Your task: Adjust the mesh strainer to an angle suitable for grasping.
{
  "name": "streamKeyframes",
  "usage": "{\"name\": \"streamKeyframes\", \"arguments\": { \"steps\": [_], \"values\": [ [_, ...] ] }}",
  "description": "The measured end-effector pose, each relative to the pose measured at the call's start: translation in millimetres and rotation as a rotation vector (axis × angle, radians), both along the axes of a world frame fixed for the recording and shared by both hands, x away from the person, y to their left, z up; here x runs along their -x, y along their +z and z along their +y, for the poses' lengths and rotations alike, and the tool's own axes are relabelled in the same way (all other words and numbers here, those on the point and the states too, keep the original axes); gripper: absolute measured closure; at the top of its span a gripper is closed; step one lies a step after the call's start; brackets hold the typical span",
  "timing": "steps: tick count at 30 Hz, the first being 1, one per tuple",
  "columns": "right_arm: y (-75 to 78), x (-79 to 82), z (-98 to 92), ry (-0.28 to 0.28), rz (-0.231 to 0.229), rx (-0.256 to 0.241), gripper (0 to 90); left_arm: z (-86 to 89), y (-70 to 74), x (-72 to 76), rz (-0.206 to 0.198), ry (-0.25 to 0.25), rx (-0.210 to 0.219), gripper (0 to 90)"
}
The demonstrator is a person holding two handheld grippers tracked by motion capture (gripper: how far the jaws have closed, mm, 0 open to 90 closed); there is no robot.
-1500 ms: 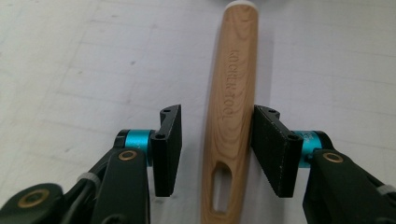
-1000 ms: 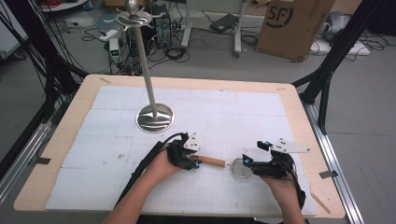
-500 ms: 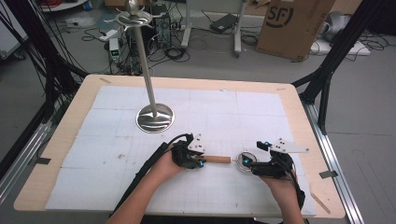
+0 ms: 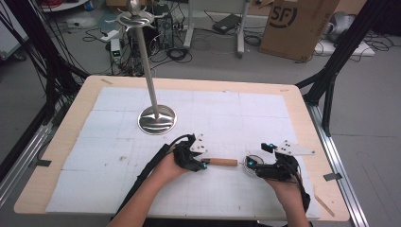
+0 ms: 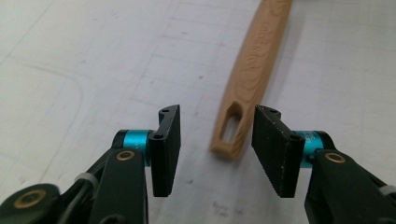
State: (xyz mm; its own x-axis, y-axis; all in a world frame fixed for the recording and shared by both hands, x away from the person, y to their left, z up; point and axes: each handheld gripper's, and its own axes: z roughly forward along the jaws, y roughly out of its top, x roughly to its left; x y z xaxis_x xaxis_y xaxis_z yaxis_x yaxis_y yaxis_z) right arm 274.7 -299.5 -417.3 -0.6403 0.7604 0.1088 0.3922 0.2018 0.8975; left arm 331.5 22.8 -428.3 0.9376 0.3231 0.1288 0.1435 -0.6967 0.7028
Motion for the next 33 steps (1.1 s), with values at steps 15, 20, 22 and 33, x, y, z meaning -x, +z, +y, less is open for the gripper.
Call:
{"name": "streamKeyframes", "arguments": {
  "steps": [15,20,22,33],
  "values": [
    [-3.5,-1.8,5.5,0.011,0.014,0.012,15.0,-3.6,-7.3,-5.4,-0.017,0.033,-0.018,51.1],
    [-2.9,-1.7,3.8,0.009,0.008,0.005,15.1,-2.8,-8.5,-8.8,-0.014,0.054,-0.007,49.5],
    [-2.6,-1.5,2.4,0.006,0.008,0.003,15.0,-1.4,-7.3,-8.0,-0.009,0.06,-0.006,45.1],
    [-1.8,-0.1,1.4,0.002,0.003,0.003,15.0,41.0,3.6,6.2,0.01,0.093,0.115,33.1]
  ]
}}
